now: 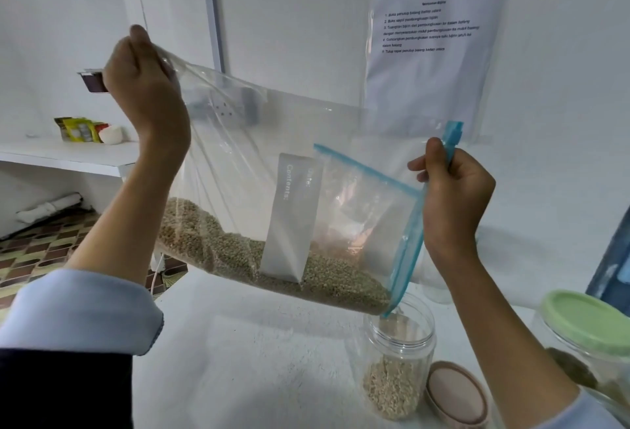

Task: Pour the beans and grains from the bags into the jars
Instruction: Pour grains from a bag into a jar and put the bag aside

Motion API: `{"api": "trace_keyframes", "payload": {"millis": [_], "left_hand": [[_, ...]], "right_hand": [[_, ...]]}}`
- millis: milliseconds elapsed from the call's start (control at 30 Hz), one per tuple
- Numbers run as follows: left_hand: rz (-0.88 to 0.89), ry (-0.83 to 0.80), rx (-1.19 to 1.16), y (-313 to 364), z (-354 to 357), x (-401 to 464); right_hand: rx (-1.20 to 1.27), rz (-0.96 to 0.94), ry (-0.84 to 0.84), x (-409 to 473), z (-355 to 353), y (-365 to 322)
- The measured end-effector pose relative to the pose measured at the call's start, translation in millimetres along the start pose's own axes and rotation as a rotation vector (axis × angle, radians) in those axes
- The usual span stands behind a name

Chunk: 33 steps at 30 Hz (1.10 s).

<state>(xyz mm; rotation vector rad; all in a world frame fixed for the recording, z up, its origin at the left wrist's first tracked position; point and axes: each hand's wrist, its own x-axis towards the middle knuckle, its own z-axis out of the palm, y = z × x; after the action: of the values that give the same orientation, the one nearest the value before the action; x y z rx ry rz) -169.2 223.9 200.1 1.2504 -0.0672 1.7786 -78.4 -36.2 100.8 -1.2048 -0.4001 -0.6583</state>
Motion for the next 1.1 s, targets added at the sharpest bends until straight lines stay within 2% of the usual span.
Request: {"api": "trace_keyframes", "payload": {"millis": [533, 667, 767, 867, 1100], "left_hand": [[0.008, -0.012, -0.056, -1.0, 7.3, -1.5], [0.028, -0.005, -0.028, 2.1, 5.9, -1.2], [0.027, -0.006, -0.021, 3.1, 4.7, -1.0], [0.027, -0.007, -0.033, 3.2, 3.0, -2.2], [0.056, -0.003, 0.036, 2.2, 4.5, -4.7]], "right_hand": [[0.005, 0.011, -0.024, 2.2, -4.4, -2.5], [0.015, 0.033, -0.007, 3.9, -1.0, -1.4], [-0.021, 0.055, -0.071, 3.1, 2.3, -1.4], [-0.007, 0.054, -0.023, 3.8, 1.6, -1.1], [-0.038, 0.067, -0.038, 5.7, -1.9, -1.8]]}}
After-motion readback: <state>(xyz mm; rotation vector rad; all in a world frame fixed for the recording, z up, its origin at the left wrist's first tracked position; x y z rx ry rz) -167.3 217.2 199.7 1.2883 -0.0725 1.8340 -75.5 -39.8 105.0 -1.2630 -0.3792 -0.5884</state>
